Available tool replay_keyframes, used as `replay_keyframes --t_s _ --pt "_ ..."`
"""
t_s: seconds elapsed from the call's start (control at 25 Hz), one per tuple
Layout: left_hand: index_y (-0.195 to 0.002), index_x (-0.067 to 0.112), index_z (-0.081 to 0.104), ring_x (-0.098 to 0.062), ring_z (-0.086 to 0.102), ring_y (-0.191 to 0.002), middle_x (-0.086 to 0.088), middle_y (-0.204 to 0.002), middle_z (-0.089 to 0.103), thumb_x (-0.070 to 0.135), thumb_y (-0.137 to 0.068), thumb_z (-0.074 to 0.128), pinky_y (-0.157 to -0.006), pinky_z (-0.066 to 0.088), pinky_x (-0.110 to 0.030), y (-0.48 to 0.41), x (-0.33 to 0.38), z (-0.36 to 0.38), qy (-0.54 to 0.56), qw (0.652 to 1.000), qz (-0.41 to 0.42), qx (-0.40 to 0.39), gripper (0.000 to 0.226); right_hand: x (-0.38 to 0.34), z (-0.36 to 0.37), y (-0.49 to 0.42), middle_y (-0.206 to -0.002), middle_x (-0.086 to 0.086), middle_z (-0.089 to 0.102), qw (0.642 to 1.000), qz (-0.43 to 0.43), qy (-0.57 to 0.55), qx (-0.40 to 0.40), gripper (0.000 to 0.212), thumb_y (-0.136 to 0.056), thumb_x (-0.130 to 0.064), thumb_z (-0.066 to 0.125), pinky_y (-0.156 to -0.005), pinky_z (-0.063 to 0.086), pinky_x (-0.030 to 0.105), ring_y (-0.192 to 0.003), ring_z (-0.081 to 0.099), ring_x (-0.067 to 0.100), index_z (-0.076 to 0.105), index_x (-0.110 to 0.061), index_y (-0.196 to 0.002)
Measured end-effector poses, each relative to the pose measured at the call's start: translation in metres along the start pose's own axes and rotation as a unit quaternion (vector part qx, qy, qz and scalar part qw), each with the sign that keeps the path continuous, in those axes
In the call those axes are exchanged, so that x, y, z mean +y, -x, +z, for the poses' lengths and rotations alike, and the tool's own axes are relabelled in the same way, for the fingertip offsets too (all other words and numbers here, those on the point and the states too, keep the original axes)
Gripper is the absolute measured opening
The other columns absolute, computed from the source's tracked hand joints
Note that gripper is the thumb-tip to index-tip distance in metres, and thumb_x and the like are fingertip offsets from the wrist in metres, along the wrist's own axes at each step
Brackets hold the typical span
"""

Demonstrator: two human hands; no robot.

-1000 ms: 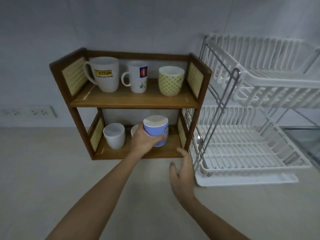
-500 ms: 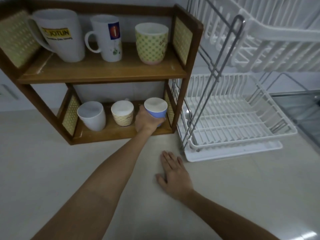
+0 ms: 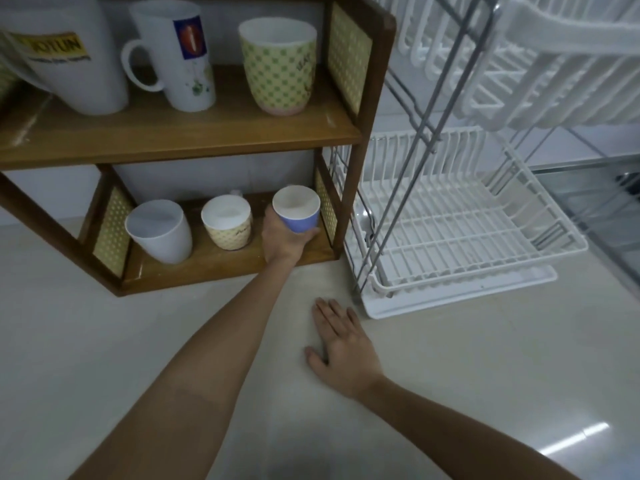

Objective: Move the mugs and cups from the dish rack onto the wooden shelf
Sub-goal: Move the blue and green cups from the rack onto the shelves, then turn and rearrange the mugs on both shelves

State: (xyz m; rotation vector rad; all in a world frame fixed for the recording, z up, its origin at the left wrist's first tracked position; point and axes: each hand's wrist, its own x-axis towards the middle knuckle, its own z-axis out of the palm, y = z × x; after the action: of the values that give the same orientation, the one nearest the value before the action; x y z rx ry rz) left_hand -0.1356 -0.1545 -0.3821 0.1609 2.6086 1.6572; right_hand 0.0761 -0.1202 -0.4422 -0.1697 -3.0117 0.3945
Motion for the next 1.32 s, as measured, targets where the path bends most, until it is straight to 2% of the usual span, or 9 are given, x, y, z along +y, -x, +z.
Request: replay_keyframes --t_s 0.28,0.36,0.48,0.6,0.84,0.96,1.08,1.16,1.32 --pt "-0.122 0.003 0.051 -0.031 0.059 -0.111 -0.016 -0.122 0.062 0.008 -0.079 0.07 -0.091 0.048 -0.038 0.027 -0.001 -0.032 -0.027 0.997 0.035 -0.059 0.047 0.0 -0.003 0.003 -0.151 0.008 0.037 1.0 -0.001 -0.002 -0.005 0.072 -0.085 -0.045 0.051 -0.115 0.014 0.048 -0.142 0.03 0.026 0.039 -0.006 -0.144" --pt "-0.119 0.006 0.054 -0.021 0.063 -0.099 -0.009 -0.115 0.065 0.009 -0.084 0.065 -0.084 0.049 -0.029 0.042 0.006 -0.06 -0.013 0.995 0.06 -0.084 0.037 -0.002 -0.006 0.001 -0.145 0.009 0.046 1.0 0.004 -0.014 0.013 0.065 -0.082 -0.038 0.061 -0.111 0.028 0.048 -0.135 0.042 0.027 0.049 -0.005 -0.137" --pt "-0.114 0.014 0.063 -0.007 0.063 -0.091 -0.001 -0.111 0.069 0.009 -0.089 0.059 -0.077 0.045 -0.01 0.048 0.029 -0.129 -0.07 0.982 0.122 -0.124 0.026 -0.02 -0.033 -0.019 -0.147 0.005 0.043 0.995 0.02 -0.098 0.027 0.056 -0.09 -0.03 0.056 -0.111 0.027 0.027 -0.137 0.037 0.018 0.044 -0.012 -0.141" --pt "-0.107 0.019 0.067 0.002 0.064 -0.096 0.008 -0.104 0.07 0.006 -0.092 0.055 -0.079 0.046 -0.004 0.044 0.074 -0.211 -0.093 0.955 0.203 -0.192 0.022 -0.059 -0.093 -0.061 -0.123 0.006 0.061 0.971 -0.035 -0.193 0.139 0.04 -0.087 -0.018 0.062 -0.093 0.045 0.032 -0.115 0.055 0.022 0.057 -0.013 -0.127" --pt "-0.118 0.021 0.06 -0.012 0.059 -0.111 0.006 -0.114 0.065 0.016 -0.091 0.058 -0.087 0.042 -0.012 -0.015 0.172 -0.308 -0.141 0.94 0.301 0.075 0.028 -0.135 -0.274 -0.196 -0.112 -0.001 0.064 0.93 -0.176 -0.219 0.237 0.024 -0.089 -0.02 0.058 -0.082 0.042 0.024 -0.104 0.054 0.011 0.065 -0.019 -0.112" --pt "-0.141 0.023 0.037 -0.022 0.041 -0.131 -0.002 -0.146 0.042 0.042 -0.091 0.055 -0.102 0.035 -0.032 -0.058 0.198 -0.327 -0.368 0.901 0.229 0.015 0.056 -0.15 -0.334 -0.261 -0.141 0.002 0.048 0.977 -0.179 -0.108 0.044 0.046 -0.09 -0.026 0.057 -0.094 0.037 0.025 -0.125 0.045 0.019 0.049 -0.02 -0.135" --pt "-0.149 0.023 0.022 -0.023 0.03 -0.139 -0.003 -0.156 0.027 0.058 -0.09 0.044 -0.112 0.024 -0.036 -0.082 0.197 -0.328 -0.521 0.825 0.214 -0.05 0.072 -0.147 -0.345 -0.302 -0.158 -0.001 0.021 0.97 -0.184 0.065 -0.144 0.076 -0.086 -0.032 0.062 -0.111 0.025 0.036 -0.141 0.025 0.022 0.021 -0.028 -0.15" --pt "-0.151 0.023 0.013 -0.022 0.023 -0.142 -0.002 -0.159 0.018 0.064 -0.088 0.039 -0.116 0.019 -0.04 -0.091 0.189 -0.325 -0.54 0.818 0.182 -0.083 0.079 -0.142 -0.338 -0.317 -0.159 -0.001 0.019 0.96 -0.204 0.083 -0.174 0.079 -0.085 -0.033 0.063 -0.111 0.021 0.035 -0.142 0.023 0.022 0.018 -0.032 -0.15" --pt "-0.15 0.023 0.017 -0.027 0.031 -0.137 -0.006 -0.157 0.021 0.061 -0.086 0.049 -0.108 0.03 -0.039 -0.097 0.18 -0.32 -0.471 0.864 0.154 -0.088 0.081 -0.136 -0.33 -0.332 -0.152 0.0 0.035 0.967 -0.219 0.054 -0.116 0.082 -0.076 -0.047 0.072 -0.097 0.03 0.029 -0.134 0.036 0.022 0.033 -0.029 -0.146"
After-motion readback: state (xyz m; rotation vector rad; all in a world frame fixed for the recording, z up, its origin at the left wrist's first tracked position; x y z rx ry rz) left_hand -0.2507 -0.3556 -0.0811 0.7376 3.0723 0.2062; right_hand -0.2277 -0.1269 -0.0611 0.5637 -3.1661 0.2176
